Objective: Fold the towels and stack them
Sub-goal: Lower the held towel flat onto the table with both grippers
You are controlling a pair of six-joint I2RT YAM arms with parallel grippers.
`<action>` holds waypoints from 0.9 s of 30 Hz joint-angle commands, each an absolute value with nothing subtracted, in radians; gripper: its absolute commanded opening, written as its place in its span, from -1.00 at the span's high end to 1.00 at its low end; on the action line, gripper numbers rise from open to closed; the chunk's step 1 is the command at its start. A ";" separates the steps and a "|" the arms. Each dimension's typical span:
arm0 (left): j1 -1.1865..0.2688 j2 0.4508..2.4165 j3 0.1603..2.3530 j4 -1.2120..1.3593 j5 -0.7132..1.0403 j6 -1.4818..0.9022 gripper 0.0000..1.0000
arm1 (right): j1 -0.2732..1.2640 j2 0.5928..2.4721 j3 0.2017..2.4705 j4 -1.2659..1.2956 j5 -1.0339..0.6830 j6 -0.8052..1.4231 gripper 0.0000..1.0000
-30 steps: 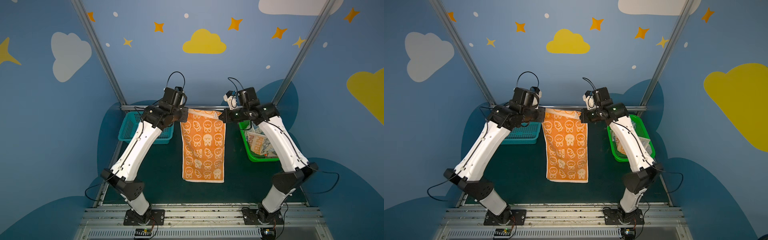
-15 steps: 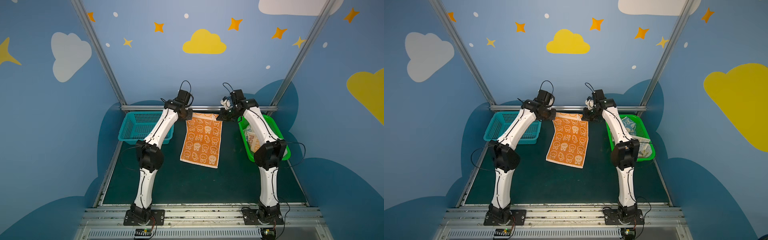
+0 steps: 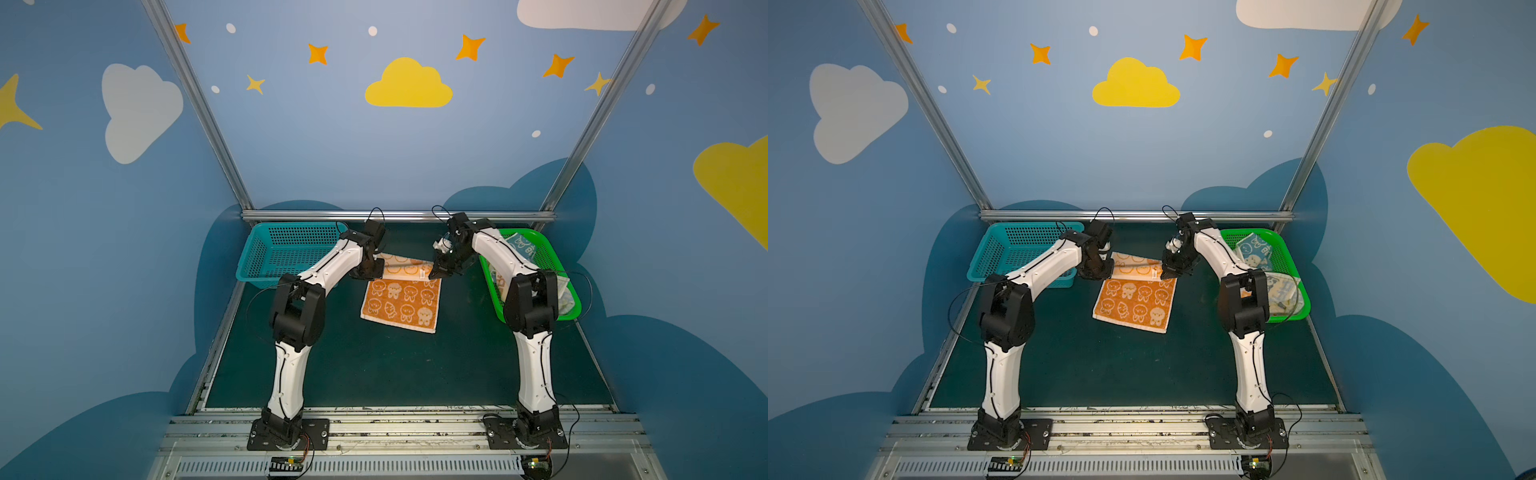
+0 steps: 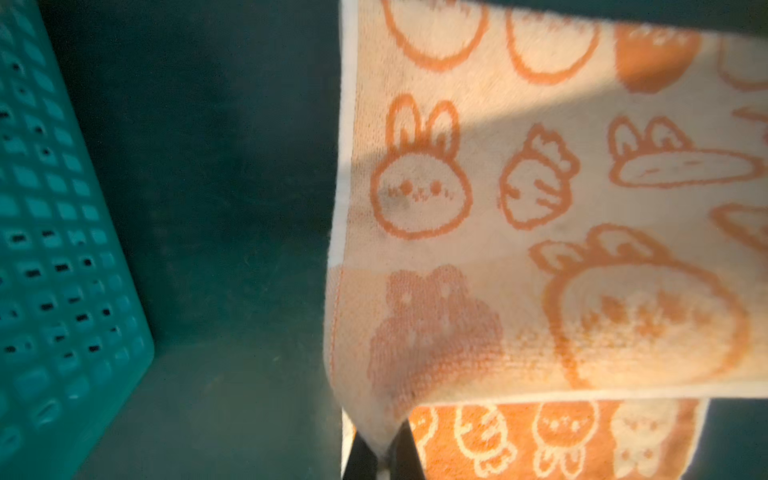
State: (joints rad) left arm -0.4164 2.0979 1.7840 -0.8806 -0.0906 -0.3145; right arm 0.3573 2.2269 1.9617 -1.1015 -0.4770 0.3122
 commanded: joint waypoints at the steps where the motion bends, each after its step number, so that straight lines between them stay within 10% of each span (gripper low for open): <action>1: -0.402 2.007 1.688 -0.838 -0.156 -0.351 0.93 | 0.360 2.118 1.843 -1.116 -0.432 0.323 1.00; 27: -0.448 1.869 1.441 -0.839 -0.202 -0.439 0.93 | 0.460 1.909 1.443 -1.026 -0.387 0.374 1.00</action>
